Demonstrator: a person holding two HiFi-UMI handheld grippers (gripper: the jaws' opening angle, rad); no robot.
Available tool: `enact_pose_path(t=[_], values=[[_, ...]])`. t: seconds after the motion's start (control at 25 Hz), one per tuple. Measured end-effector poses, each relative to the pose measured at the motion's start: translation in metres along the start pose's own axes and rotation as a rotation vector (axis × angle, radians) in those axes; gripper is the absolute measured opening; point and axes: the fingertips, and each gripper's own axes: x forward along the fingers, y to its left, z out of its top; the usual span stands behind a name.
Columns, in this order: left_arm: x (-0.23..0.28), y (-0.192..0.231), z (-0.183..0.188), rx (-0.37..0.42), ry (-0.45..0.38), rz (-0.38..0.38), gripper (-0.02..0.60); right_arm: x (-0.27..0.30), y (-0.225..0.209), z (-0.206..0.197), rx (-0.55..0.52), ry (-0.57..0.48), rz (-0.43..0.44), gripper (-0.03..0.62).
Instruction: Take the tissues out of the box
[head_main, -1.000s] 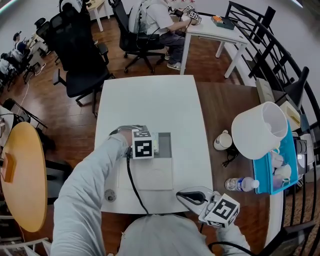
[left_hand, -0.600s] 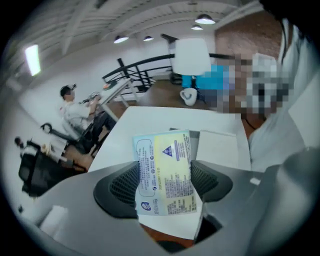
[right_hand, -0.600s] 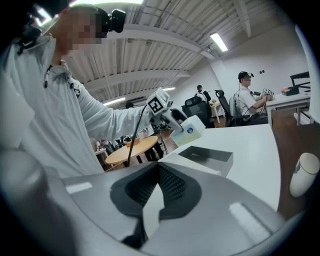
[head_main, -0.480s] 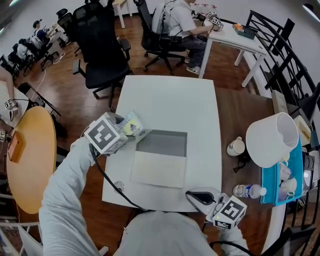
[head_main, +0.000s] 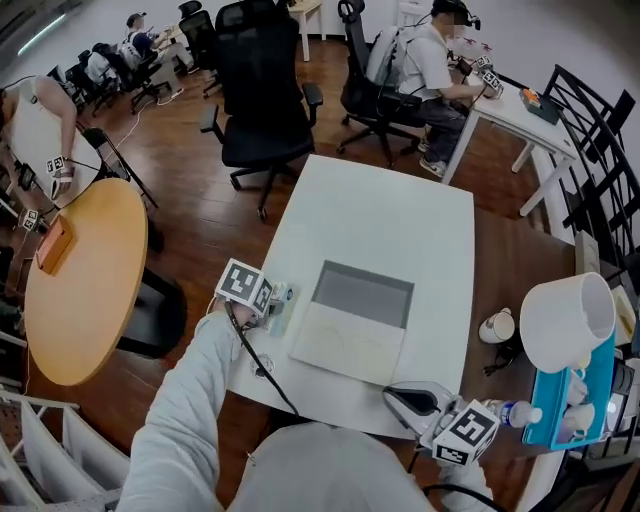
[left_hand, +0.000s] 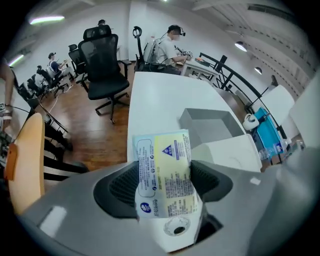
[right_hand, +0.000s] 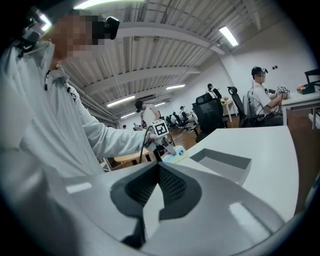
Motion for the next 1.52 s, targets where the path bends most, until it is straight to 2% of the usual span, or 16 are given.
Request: enact_pose_path(t=[0.12, 0.24, 0.48, 0.6, 0.68, 0.76, 0.88, 0.92, 0.96, 1.08, 1.12, 1.16, 1.24, 1.32, 1.52], values=[[0.007, 0.001, 0.002, -0.013, -0.022, 0.018, 0.345, 0.003, 0.005, 0.001, -0.007, 0.009, 0.006, 0.002], [0.007, -0.001, 0.003, 0.029, -0.008, 0.029, 0.35, 0.002, 0.007, -0.001, -0.004, 0.014, 0.0, 0.003], [-0.003, 0.0, 0.0, 0.006, -0.047, 0.027, 0.354, 0.0, 0.005, -0.008, 0.007, 0.023, -0.003, 0.003], [-0.001, -0.008, 0.005, 0.009, -0.053, 0.003, 0.363, 0.001, 0.004, -0.008, 0.01, 0.025, 0.004, 0.002], [-0.002, -0.011, 0.014, -0.005, -0.07, -0.008, 0.425, 0.002, 0.005, -0.006, 0.006, 0.024, 0.012, 0.002], [-0.014, -0.01, 0.023, -0.007, -0.11, -0.003, 0.439, 0.002, 0.008, -0.006, -0.003, 0.025, 0.015, 0.002], [-0.063, -0.005, 0.045, -0.012, -0.267, 0.002, 0.437, -0.003, 0.007, -0.007, -0.006, 0.021, 0.002, 0.002], [-0.089, -0.006, 0.053, -0.004, -0.341, 0.001, 0.412, -0.005, 0.005, -0.007, -0.001, 0.016, -0.005, 0.003], [-0.117, -0.011, 0.059, 0.015, -0.422, 0.001, 0.359, -0.007, 0.004, -0.008, 0.005, 0.01, -0.013, 0.002], [-0.194, -0.036, 0.059, 0.124, -0.625, 0.02, 0.213, -0.013, 0.002, -0.007, 0.026, -0.009, -0.034, 0.003], [-0.211, -0.046, 0.051, 0.16, -0.661, 0.027, 0.134, -0.013, 0.001, -0.005, 0.032, -0.019, -0.038, 0.002], [-0.221, -0.056, 0.041, 0.187, -0.682, 0.028, 0.023, -0.013, 0.001, -0.003, 0.038, -0.029, -0.04, 0.003], [-0.228, -0.075, 0.017, 0.221, -0.699, -0.003, 0.015, -0.014, 0.0, 0.003, 0.049, -0.05, -0.041, 0.003], [-0.224, -0.095, -0.006, 0.226, -0.711, -0.068, 0.015, -0.013, -0.001, 0.008, 0.062, -0.067, -0.037, 0.003], [-0.199, -0.14, -0.053, 0.204, -0.673, -0.297, 0.015, -0.011, 0.001, 0.016, 0.097, -0.09, -0.021, 0.003]])
